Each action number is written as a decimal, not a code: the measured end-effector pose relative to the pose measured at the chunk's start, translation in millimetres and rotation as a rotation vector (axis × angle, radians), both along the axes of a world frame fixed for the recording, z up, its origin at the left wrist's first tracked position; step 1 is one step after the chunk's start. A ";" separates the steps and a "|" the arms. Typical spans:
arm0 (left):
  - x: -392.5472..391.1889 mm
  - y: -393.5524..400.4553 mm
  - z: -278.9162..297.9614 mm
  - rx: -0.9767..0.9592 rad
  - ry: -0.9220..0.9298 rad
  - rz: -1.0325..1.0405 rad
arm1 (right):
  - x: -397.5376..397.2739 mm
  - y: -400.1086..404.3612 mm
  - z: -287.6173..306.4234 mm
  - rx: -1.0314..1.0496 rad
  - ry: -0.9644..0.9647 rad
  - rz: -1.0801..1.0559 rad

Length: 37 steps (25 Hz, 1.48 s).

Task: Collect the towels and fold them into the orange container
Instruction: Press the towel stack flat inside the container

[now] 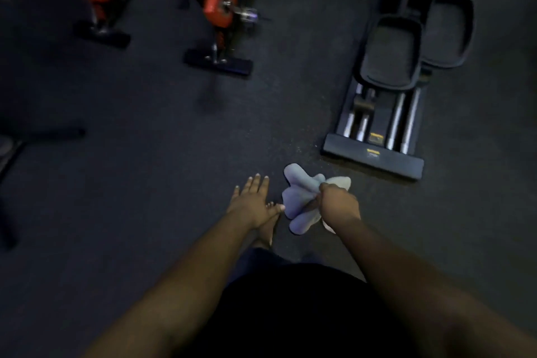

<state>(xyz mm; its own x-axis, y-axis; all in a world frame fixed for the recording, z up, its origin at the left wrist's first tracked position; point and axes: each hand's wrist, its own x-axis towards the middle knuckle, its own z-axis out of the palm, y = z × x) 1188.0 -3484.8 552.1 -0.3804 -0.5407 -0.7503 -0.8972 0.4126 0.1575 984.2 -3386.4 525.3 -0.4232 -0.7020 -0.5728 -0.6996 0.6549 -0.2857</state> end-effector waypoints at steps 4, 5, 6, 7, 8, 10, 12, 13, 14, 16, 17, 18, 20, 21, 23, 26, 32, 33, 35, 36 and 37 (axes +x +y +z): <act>63.2 65.8 38.0 -0.074 0.033 0.323 | 34.1 -13.5 43.5 0.013 0.045 0.316; 82.1 87.5 46.9 -0.099 0.024 0.387 | 50.7 -11.1 57.9 -0.019 0.064 0.412; 100.4 108.2 54.8 -0.127 0.014 0.451 | 68.1 -6.0 70.9 -0.059 0.071 0.509; 118.0 128.1 62.3 -0.147 0.014 0.519 | 86.7 -0.1 80.3 -0.115 0.088 0.601; 134.7 148.0 69.4 -0.163 0.014 0.588 | 106.6 6.8 88.1 -0.180 0.100 0.694; 168.3 191.8 78.9 -0.199 0.013 0.719 | 151.4 23.9 97.4 -0.260 0.072 0.872; 203.5 237.5 85.9 -0.218 -0.004 0.825 | 196.6 43.3 104.5 -0.303 0.049 1.028; 219.2 259.7 89.5 -0.227 -0.016 0.875 | 216.4 53.1 108.7 -0.311 0.042 1.094; 237.1 288.6 92.5 -0.241 -0.032 0.940 | 239.4 68.1 112.2 -0.313 0.038 1.172; 274.7 353.2 101.1 -0.265 -0.066 1.069 | 288.8 105.4 121.2 -0.336 0.040 1.311; 287.6 376.6 103.8 -0.272 -0.079 1.110 | 306.1 118.9 124.6 -0.347 0.038 1.346; 305.2 412.7 106.8 -0.288 -0.096 1.169 | 332.3 142.1 128.5 -0.378 0.027 1.405; 333.8 478.3 113.1 -0.310 -0.115 1.268 | 378.7 187.6 132.2 -0.416 0.028 1.496; 345.8 507.8 115.2 -0.318 -0.117 1.306 | 399.1 209.0 134.2 -0.424 0.029 1.536; 371.5 582.3 120.4 -0.334 -0.125 1.390 | 444.8 266.1 137.9 -0.422 0.037 1.627; 408.8 688.7 122.3 -0.357 -0.155 1.513 | 505.2 346.5 143.1 -0.431 0.040 1.698; 456.5 855.8 123.4 -0.369 -0.203 1.771 | 610.2 473.1 152.6 -0.467 -0.011 1.820; 463.5 877.1 122.2 -0.372 -0.210 1.809 | 628.1 492.5 153.1 -0.468 -0.031 1.847; 476.7 914.6 118.7 -0.374 -0.225 1.884 | 663.8 531.2 152.7 -0.471 -0.074 1.911; 483.8 930.9 116.6 -0.371 -0.235 1.917 | 681.9 549.8 150.7 -0.472 -0.097 1.946; 491.6 944.2 115.0 -0.363 -0.245 1.943 | 698.4 566.1 148.8 -0.470 -0.121 1.974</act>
<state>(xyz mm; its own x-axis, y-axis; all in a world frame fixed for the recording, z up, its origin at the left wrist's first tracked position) 1679.6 -2540.6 667.1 0.8741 -0.1398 -0.4653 -0.0873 -0.9873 0.1326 1682.6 -2820.3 674.1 0.9686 -0.1377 -0.2070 -0.1906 -0.9459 -0.2626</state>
